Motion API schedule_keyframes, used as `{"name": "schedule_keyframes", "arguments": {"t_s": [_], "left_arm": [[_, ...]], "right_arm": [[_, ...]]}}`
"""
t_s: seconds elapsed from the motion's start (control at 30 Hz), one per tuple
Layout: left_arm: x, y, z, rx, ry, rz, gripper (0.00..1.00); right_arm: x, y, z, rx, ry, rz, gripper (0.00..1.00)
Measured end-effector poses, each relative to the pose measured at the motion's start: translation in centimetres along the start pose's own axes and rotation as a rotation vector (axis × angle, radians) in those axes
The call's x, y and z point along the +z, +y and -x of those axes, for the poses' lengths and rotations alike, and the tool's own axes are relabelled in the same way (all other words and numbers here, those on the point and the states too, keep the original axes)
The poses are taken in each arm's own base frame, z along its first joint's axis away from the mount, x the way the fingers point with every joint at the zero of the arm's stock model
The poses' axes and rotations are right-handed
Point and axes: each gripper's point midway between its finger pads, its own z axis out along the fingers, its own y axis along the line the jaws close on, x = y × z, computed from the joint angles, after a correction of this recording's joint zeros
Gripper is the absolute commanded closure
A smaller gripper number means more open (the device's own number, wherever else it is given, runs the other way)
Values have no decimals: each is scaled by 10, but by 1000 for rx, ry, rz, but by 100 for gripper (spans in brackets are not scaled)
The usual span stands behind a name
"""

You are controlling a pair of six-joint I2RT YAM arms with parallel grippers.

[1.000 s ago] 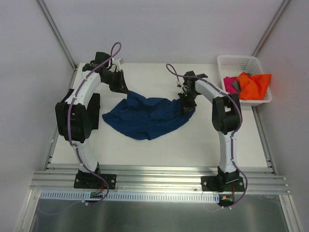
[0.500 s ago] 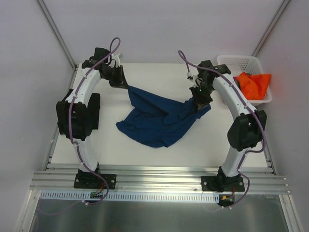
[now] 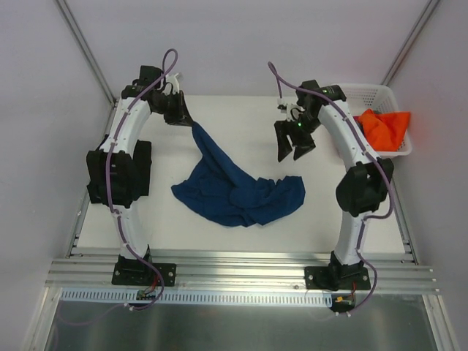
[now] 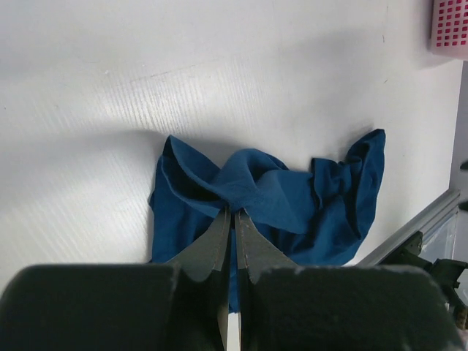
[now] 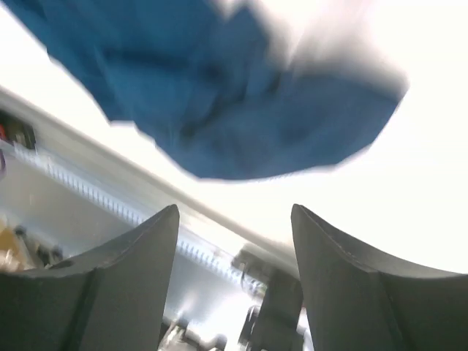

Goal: Fold and stack the t-shirts
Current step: Flatten the tshirt out

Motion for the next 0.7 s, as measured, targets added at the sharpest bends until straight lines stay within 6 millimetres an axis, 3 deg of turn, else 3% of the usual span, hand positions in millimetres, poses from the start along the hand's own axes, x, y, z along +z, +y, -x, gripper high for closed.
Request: {"name": "schedule_keyframes", "arguments": {"t_s": [0.1, 0.23, 0.33, 0.43, 0.57, 0.7], "left_arm": [[2, 1, -1, -3, 4, 1, 100], [2, 2, -1, -4, 6, 1, 100], [5, 5, -7, -14, 20, 5, 100], [7, 8, -12, -24, 34, 8, 100], [7, 8, -12, -24, 35, 8, 100], [7, 8, -12, -24, 35, 8, 100]], "right_arm": [[6, -11, 55, -24, -92, -12, 34], [36, -12, 90, -51, -103, 1, 36], [64, 0, 87, -68, -37, 35, 39], [86, 25, 70, -103, 42, 80, 40], [99, 56, 52, -192, 109, 102, 44], [104, 69, 38, -269, 145, 108, 44]]}}
